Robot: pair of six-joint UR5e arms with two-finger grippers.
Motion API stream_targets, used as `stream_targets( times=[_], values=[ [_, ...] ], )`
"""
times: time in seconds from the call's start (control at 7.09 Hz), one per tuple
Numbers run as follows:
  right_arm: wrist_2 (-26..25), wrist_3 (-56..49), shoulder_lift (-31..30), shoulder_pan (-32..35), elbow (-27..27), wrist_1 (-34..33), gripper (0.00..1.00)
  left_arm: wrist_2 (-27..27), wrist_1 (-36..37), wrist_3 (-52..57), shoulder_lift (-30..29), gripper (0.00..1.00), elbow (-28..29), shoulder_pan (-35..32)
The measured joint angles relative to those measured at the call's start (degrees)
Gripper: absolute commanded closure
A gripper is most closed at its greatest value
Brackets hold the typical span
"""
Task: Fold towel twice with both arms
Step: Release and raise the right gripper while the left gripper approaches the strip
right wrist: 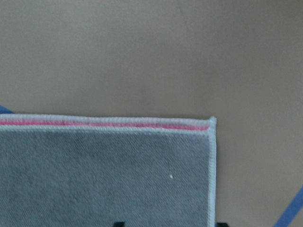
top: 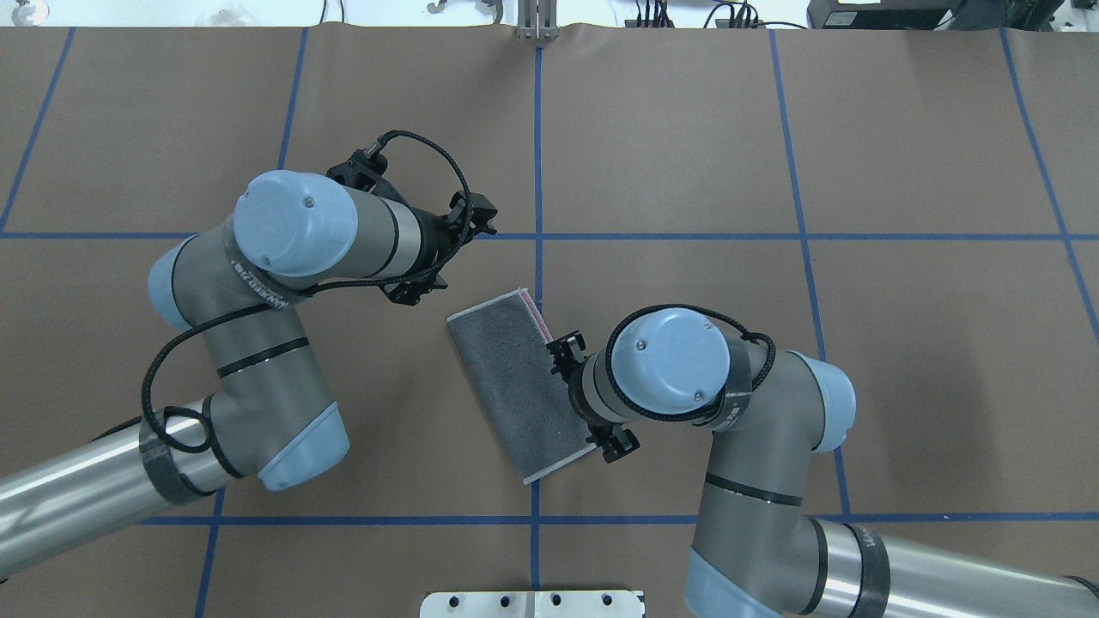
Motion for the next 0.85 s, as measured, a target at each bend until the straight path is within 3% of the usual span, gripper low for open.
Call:
stream_targets(
  times=[0.28, 0.42, 0.56, 0.85],
  values=[
    [1.11, -7.86, -1.74, 5.82, -0.29, -0.03, 0.00, 3.71, -0.06, -4.98, 4.54, 0.02, -5.82, 5.73],
    [1.68, -11.73, -2.30, 8.16, -0.42, 0.09, 0.00, 7.26, -0.07, -7.11, 6.33, 0.17, -7.64, 9.78],
    [1.86, -14.30, -2.72, 9.53, -0.73, 0.20, 0.00, 11.02, -0.08, -9.29, 8.02, 0.21, -8.96, 14.24],
    [2.01, -16.61, -3.27, 10.88, -1.52, 0.36, 0.00, 17.19, -0.14, -12.57, 9.10, 0.21, -9.41, 21.46]
  ],
)
